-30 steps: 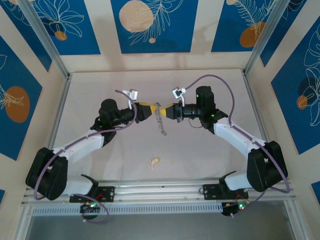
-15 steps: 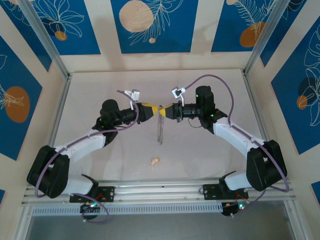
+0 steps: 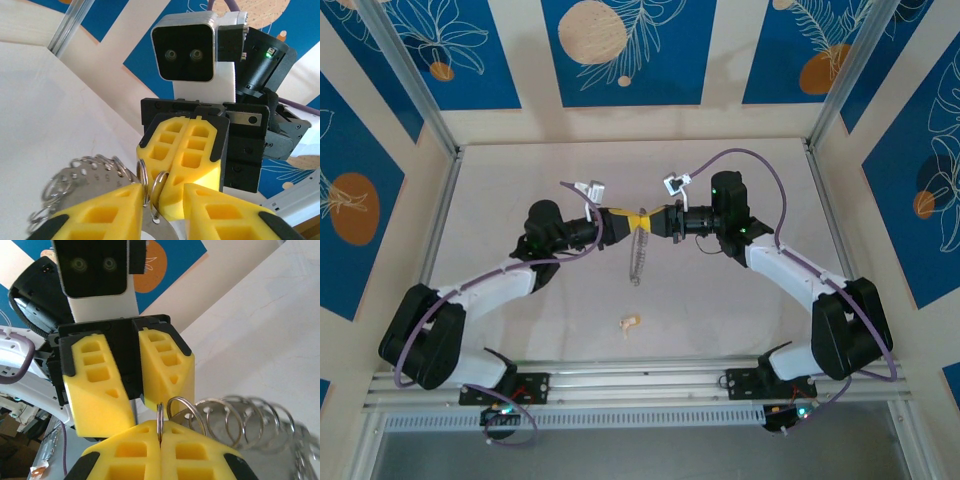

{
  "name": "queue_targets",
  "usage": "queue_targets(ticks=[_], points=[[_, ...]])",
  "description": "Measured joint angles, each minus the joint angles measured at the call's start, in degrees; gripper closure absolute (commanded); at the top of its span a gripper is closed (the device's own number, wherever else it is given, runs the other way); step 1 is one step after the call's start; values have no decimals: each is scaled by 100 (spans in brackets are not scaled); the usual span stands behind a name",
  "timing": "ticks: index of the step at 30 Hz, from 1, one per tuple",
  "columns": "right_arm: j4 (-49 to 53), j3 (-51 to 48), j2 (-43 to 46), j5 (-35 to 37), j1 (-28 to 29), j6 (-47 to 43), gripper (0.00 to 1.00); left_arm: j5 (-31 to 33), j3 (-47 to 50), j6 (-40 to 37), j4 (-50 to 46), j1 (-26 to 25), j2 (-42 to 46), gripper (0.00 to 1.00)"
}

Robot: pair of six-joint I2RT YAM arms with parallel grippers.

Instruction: Put the keys on the keyring

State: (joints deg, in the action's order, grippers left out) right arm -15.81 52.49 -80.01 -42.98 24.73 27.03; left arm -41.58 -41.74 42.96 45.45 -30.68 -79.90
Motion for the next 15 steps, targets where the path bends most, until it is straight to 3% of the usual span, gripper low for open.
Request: queue_targets(ticks=[7, 12, 15], points=[[-13, 0, -11, -61, -44, 44, 100, 4, -2, 87, 144, 9, -68, 100], [-28, 0, -11, -61, -50, 46, 100, 2, 0, 70, 221, 9, -98, 100], [-35, 0, -11, -59, -61, 61, 85, 7, 0, 70, 302, 9, -131, 100]])
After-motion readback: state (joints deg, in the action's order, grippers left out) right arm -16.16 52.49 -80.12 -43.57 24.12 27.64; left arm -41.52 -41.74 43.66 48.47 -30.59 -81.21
